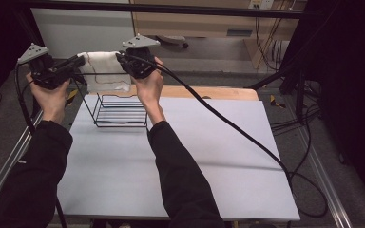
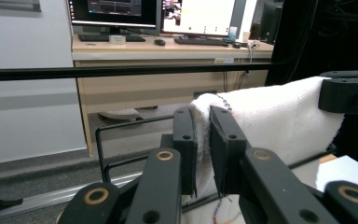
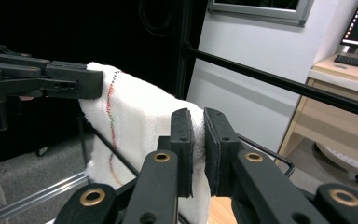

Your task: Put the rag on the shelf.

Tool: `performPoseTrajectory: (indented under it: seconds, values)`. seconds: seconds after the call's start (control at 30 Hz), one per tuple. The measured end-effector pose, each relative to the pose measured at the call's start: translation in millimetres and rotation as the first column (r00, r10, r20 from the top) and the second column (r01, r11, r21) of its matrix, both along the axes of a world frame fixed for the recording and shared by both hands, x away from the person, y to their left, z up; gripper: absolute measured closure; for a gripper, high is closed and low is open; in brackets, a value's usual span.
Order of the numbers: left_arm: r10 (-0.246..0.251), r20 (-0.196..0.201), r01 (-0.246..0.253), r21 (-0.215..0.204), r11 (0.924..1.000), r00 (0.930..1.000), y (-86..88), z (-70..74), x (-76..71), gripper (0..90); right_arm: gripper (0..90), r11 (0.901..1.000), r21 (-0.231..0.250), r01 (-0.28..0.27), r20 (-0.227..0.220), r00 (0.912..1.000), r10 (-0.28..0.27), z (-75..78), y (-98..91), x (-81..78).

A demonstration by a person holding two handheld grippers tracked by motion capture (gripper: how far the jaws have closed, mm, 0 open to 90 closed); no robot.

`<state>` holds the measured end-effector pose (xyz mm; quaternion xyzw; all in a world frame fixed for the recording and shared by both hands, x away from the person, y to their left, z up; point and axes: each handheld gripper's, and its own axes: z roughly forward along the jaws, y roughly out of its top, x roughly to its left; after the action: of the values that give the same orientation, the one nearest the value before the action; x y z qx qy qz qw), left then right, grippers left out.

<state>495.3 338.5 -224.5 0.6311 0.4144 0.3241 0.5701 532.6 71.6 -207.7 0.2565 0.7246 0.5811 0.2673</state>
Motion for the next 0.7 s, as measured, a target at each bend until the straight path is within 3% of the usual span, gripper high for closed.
performPoseTrajectory:
  seconds: [0.3,0.43,0.57,0.7]
  values:
    - [-0.050,-0.020,0.049,-0.012,0.9987,0.9986,6.7,-5.6,-13.0,78.7,82.5,0.9988,-0.043,-0.021,0.013,0.9997,0.022,-2.8,1.6,-18.8]
    - [-0.050,-0.026,0.051,0.014,0.9986,0.9984,7.3,-5.9,-20.6,78.5,82.5,0.9976,-0.063,-0.027,0.015,0.9995,0.028,-4.8,1.6,-26.1]
    - [-0.056,-0.037,0.057,0.030,0.9979,0.9978,7.1,-8.4,-26.0,78.9,82.5,0.9987,-0.035,-0.036,-0.017,0.9992,0.036,-10.8,-2.3,-29.1]
    - [-0.058,-0.045,0.060,0.040,0.9974,0.9973,5.7,-12.3,-31.0,79.0,82.4,0.9975,-0.058,-0.041,-0.009,0.9991,0.041,-13.9,-2.1,-33.9]
